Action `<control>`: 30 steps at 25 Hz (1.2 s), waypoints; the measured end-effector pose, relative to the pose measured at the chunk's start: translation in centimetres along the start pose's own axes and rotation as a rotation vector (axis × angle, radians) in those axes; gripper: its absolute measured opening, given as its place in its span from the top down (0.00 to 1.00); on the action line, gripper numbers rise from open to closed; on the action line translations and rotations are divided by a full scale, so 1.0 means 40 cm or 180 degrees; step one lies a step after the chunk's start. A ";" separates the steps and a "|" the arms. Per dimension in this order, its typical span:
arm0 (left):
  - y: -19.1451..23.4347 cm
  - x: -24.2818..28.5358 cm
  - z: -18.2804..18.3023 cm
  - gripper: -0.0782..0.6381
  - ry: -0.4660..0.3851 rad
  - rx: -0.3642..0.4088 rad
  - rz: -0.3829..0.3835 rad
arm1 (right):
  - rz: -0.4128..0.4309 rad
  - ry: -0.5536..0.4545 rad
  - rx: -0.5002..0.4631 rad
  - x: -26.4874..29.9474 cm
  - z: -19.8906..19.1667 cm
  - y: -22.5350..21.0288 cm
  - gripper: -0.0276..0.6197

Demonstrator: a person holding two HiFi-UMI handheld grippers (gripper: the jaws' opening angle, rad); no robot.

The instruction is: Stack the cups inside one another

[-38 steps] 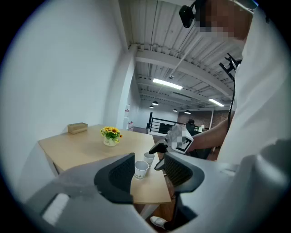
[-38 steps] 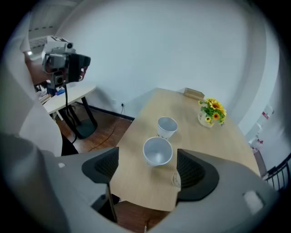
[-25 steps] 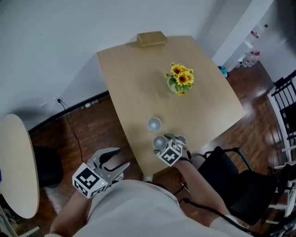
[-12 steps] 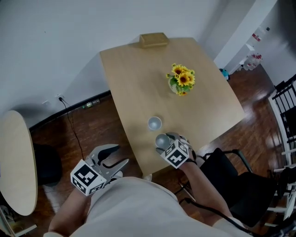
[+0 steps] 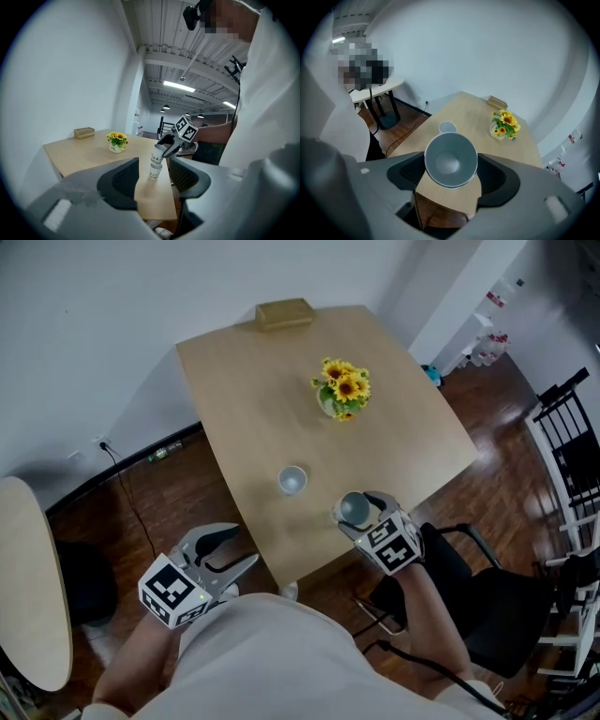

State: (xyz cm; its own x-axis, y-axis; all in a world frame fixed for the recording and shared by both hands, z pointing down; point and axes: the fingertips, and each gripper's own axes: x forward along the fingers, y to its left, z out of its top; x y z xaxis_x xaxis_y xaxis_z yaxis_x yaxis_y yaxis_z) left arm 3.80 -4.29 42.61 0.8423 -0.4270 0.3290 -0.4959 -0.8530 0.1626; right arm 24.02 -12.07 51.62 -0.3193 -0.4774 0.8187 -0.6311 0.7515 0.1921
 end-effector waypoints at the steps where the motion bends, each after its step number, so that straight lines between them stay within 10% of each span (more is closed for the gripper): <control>1: -0.003 0.007 0.000 0.59 -0.0001 0.0004 -0.0024 | -0.0034 0.0030 0.0032 -0.004 -0.018 -0.014 0.42; 18: -0.013 -0.005 -0.020 0.59 0.0083 -0.0001 0.0032 | 0.0061 0.0308 0.0231 0.103 -0.159 -0.036 0.39; 30: -0.004 -0.038 -0.026 0.58 0.0025 0.0013 -0.0010 | 0.0203 0.0024 0.0132 0.100 0.008 0.032 0.38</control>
State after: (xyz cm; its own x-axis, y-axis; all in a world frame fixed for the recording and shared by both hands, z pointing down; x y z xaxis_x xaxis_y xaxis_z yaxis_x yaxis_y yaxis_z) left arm 2.39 -3.20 43.07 0.8422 -0.4218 0.3359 -0.4923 -0.8556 0.1599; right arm 21.72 -13.17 54.95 -0.3547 -0.4255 0.8325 -0.6384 0.7608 0.1169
